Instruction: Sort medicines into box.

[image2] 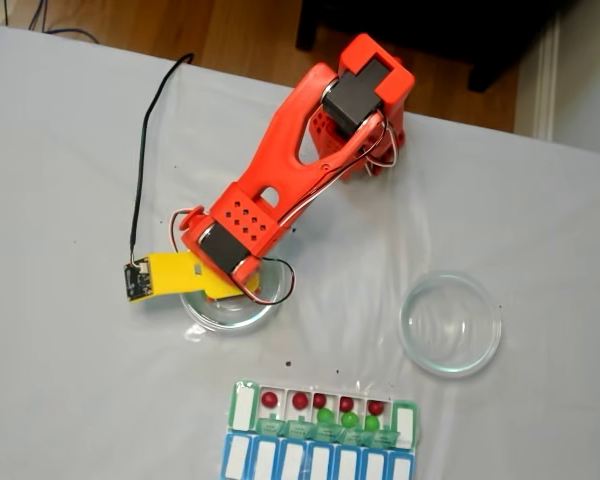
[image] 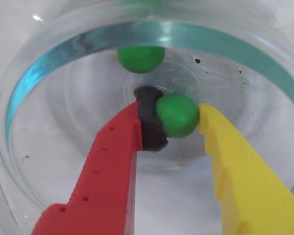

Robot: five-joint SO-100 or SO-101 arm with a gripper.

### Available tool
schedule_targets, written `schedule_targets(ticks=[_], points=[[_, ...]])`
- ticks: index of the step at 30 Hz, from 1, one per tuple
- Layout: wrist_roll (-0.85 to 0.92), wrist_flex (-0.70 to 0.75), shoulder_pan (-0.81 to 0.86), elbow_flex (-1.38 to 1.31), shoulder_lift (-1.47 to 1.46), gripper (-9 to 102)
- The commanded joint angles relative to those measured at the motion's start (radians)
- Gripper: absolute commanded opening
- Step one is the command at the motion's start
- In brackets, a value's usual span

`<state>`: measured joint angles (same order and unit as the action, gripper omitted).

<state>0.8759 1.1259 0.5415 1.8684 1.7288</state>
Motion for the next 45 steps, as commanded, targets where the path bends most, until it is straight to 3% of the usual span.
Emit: schedule_targets(ticks=[1, 18, 26, 36, 45], points=[[0.003, -0.005, 0.005, -0.009, 0.103, 1], [-0.066, 0.069, -0.005, -0.12, 0.14, 1], [-0.137, 0.227, -0.015, -0.282, 0.213, 1], [-0.353, 0.492, -0.212, -0.63, 0.115, 1], [-0.503, 0.569, -0.367, -0.884, -0.095, 1]])
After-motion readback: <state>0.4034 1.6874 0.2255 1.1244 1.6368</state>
